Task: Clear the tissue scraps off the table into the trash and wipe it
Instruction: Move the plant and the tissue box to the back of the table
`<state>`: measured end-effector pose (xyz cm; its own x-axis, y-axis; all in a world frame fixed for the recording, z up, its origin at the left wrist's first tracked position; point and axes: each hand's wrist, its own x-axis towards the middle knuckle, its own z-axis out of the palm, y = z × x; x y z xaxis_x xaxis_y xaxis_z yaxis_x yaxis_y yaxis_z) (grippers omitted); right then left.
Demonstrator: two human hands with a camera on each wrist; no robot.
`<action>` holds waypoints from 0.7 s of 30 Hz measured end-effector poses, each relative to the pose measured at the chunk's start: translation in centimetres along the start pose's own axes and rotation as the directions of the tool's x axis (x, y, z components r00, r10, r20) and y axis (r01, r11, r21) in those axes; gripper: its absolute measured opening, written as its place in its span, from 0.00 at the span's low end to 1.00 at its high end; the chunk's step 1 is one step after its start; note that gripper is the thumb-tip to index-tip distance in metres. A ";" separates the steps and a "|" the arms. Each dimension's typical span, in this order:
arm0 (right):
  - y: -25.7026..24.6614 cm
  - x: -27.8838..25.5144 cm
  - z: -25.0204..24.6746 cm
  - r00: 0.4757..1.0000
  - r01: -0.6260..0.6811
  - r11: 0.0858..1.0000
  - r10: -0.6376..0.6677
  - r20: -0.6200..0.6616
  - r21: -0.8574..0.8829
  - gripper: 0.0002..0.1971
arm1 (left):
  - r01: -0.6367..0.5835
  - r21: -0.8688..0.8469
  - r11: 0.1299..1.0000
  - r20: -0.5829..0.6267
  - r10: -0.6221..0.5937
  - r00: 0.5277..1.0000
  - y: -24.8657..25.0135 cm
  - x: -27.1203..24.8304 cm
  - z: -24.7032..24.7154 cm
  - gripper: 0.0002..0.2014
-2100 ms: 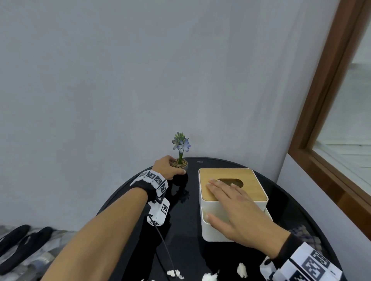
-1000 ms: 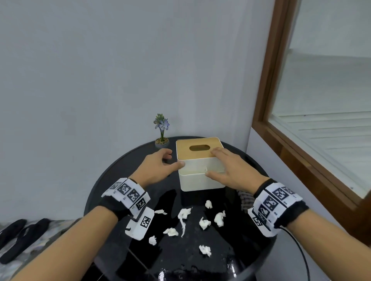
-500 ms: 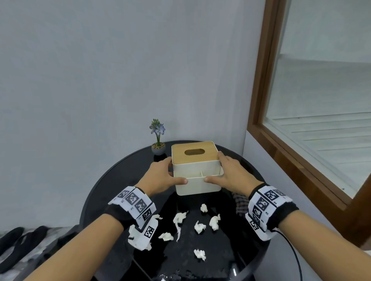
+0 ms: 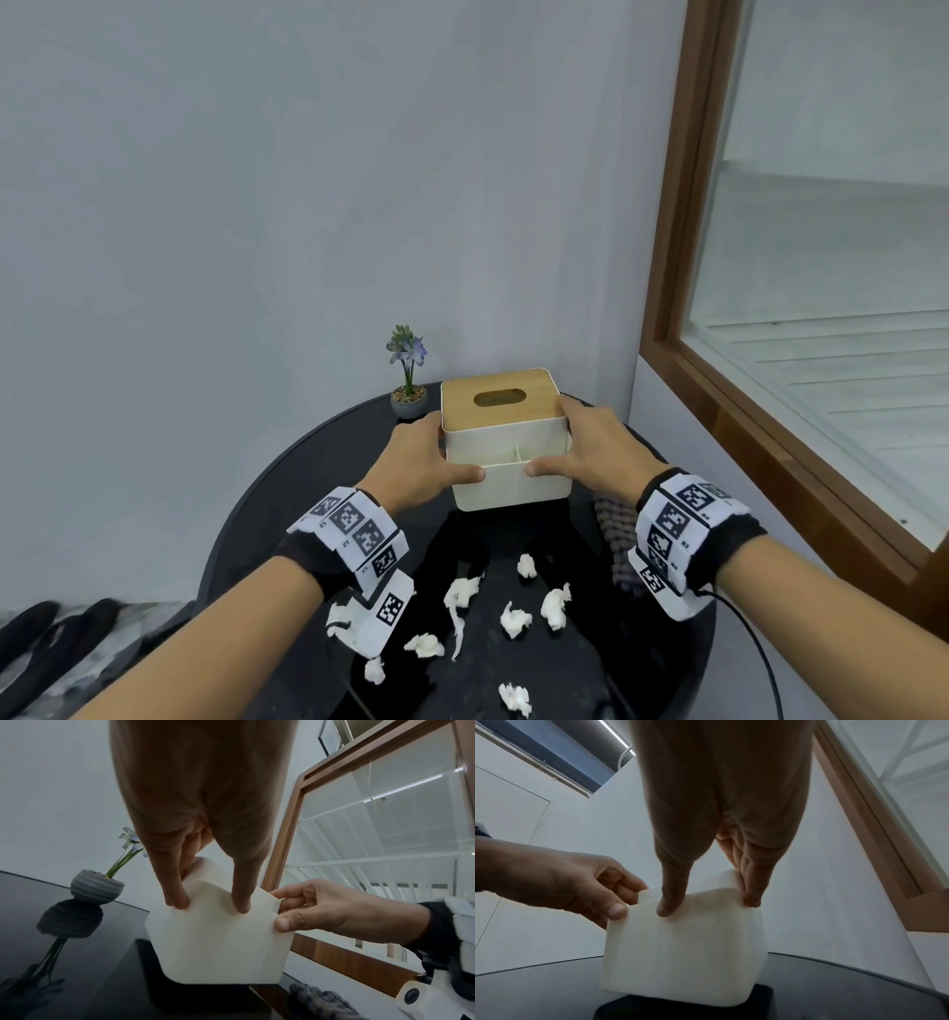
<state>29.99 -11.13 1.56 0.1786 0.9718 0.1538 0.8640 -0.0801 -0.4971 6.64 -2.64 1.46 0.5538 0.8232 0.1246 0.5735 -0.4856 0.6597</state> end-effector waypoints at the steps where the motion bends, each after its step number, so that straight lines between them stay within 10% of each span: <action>1: -0.1 0.6 -0.2 1.000 -0.004 1.000 0.004 0.001 -0.003 0.42 | 0.000 -0.002 1.000 -0.003 0.000 1.000 0.0 0.5 -0.2 0.34; 21: 2.8 12.1 1.6 0.999 -0.048 0.992 0.049 -0.010 0.113 0.42 | 0.042 -0.021 0.999 -0.035 -0.043 0.998 -3.3 11.0 -0.5 0.29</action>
<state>33.78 0.76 0.66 0.2256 0.9644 0.1377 0.7959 -0.1010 -0.5969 10.54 8.21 1.04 0.5068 0.8534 0.1221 0.5839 -0.4440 0.6797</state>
